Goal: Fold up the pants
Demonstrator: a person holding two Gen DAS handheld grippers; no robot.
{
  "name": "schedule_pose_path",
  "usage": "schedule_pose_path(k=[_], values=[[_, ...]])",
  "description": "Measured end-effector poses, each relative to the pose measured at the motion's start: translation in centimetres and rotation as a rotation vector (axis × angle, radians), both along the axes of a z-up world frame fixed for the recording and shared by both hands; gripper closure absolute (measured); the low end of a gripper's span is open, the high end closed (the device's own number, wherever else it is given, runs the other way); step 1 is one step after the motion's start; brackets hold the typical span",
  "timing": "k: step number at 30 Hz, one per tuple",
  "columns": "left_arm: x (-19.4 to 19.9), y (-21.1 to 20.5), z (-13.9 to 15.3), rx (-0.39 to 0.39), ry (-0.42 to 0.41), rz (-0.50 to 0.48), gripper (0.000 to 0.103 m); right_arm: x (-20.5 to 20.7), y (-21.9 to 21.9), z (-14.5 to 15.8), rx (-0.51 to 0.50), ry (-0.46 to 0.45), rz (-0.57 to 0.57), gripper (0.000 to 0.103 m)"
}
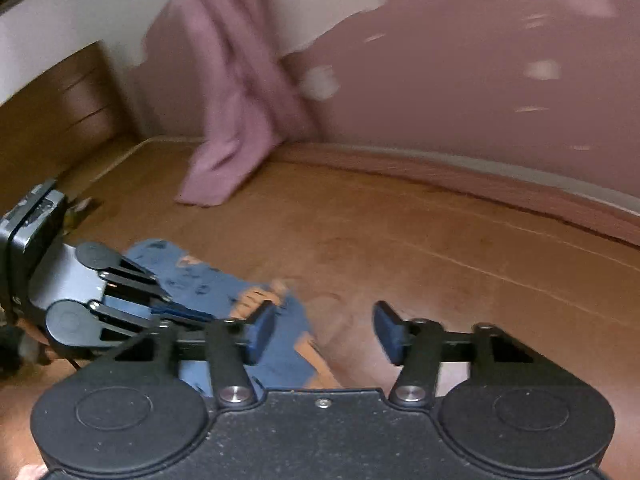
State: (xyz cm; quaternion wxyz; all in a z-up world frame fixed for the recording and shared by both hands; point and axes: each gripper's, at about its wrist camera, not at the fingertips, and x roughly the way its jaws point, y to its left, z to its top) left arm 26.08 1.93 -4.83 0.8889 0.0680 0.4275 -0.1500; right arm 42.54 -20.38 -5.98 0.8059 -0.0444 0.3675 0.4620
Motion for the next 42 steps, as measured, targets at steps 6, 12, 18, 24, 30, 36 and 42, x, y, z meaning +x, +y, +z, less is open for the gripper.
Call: schedule_pose_path(k=[6,12,18,24,30,36,42], values=[[-3.8,0.9,-0.5,0.019,-0.1,-0.041,0.102,3.5,4.7,-2.5,-0.028,0.106,0.208,0.05],[-5.9,1.5,-1.1,-0.009,-0.156,-0.043,0.102,3.0,6.2,-3.2,-0.035,0.159,0.32,0.064],[-6.4,2.0,-1.5,-0.012,-0.195,-0.053,0.101,1.8,7.2,-2.8,-0.009,0.205,0.386,0.064],[-6.9,1.9,-1.4,-0.003,-0.206,-0.058,0.101,3.3,8.4,-2.4,-0.024,0.199,0.305,0.062],[-6.9,1.9,-1.4,-0.005,-0.208,-0.059,0.101,3.7,10.1,-2.9,-0.051,0.326,0.328,0.077],[-6.9,1.9,-1.5,-0.006,-0.215,-0.06,0.101,3.2,10.8,-3.3,-0.144,0.374,0.281,0.077],[-6.9,2.0,-1.5,-0.01,-0.211,-0.06,0.101,3.8,9.9,-3.6,-0.072,0.437,0.181,0.074]])
